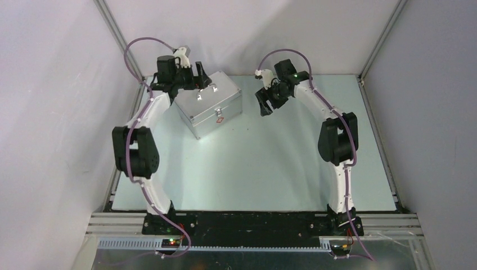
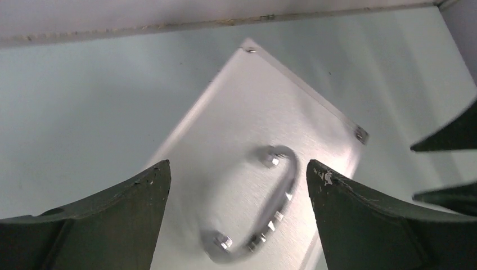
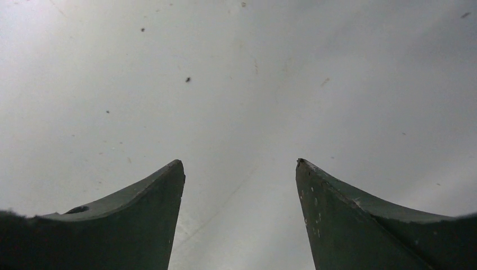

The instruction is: Organize the medicine kit

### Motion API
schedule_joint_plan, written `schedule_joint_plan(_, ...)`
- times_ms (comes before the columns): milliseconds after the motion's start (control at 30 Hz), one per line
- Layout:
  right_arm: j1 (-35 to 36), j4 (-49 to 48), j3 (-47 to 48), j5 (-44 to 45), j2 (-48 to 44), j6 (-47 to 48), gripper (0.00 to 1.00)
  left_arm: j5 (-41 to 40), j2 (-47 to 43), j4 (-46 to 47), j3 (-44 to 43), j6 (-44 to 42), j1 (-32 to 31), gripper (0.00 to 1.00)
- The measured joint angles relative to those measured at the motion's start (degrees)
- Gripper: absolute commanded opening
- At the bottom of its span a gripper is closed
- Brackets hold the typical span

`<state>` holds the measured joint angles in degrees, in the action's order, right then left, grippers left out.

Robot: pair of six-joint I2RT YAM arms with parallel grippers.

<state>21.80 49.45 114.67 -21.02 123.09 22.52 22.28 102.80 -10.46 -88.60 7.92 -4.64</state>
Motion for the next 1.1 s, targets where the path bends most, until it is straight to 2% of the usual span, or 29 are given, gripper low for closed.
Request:
schedule_joint_plan(167, 0.46, 0.07, 0.04, -3.19, 0.26, -2.43, 0.76, 3.65, 8.39, 3.50, -3.78, 6.38, 2.97, 0.96)
schedule_joint_plan(367, 1.33, 0.09, -0.61, -3.52, 0.26, -2.56, 0.76, 8.76, 9.66, 7.45, -2.56, 9.31, 4.35, 0.92)
schedule_joint_plan(533, 1.53, 0.13, -1.75, -3.43, 0.26, -2.43, 0.76, 13.60, 7.58, 15.58, 4.20, 10.82, 5.20, 0.87)
schedule_joint_plan(700, 1.53, 0.20, -2.45, -3.30, 0.26, -2.38, 0.76, 17.09, 2.05, 18.71, 12.50, 10.95, 5.11, 0.86)
schedule_joint_plan(833, 1.38, 0.35, -2.60, -3.30, 0.26, -2.36, 0.76, 18.62, -1.36, 15.04, 15.28, 7.28, 4.68, 0.85)
schedule_joint_plan(1033, 0.81, 1.44, -2.67, -4.83, 0.26, -1.62, 0.77, 16.20, -7.93, 2.03, 19.23, -12.11, 1.40, 0.88)
schedule_joint_plan(1100, 0.61, 1.81, -2.67, -5.46, 0.26, -1.27, 0.77, 14.88, -10.97, -0.83, 21.09, -15.65, -0.61, 0.89)
